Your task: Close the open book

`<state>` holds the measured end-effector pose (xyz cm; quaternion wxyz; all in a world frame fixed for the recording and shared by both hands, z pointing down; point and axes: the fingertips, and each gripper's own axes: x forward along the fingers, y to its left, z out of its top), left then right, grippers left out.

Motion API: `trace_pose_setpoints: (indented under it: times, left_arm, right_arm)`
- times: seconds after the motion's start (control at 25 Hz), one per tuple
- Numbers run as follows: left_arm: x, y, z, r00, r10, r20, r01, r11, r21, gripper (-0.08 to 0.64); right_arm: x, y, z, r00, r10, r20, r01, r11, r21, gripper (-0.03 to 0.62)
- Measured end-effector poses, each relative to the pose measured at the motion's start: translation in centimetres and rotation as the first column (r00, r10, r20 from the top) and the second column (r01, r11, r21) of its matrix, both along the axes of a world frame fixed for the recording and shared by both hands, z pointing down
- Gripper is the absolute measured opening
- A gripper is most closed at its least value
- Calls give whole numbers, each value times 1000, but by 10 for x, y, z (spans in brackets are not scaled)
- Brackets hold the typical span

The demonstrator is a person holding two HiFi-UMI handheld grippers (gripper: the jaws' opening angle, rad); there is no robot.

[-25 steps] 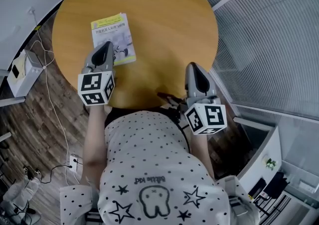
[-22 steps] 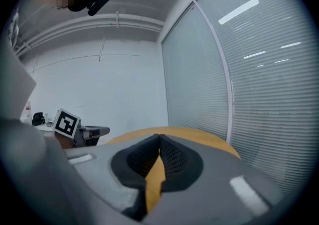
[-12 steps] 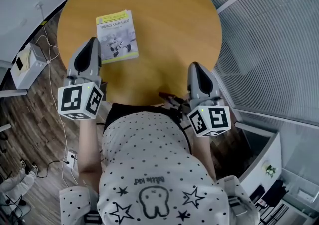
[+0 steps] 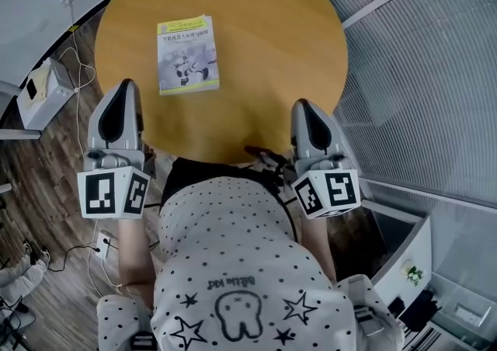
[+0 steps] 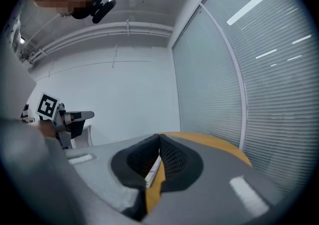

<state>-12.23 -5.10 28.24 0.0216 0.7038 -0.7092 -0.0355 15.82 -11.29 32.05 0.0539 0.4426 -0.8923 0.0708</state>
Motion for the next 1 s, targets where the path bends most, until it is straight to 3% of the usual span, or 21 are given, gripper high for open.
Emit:
trace_pose_setpoints:
  times: [0.32,1.0]
  left_arm:
    - [1,29,0,992,-26,125,29,999,-27,9]
    - [5,71,31,993,-54,108,66,991,-113,9]
  right_arm:
    - [-10,4,-3,1000,-27,-13,27,1000,10,5]
    - [-23,23,0,988,-119,-94,122,992,26,5]
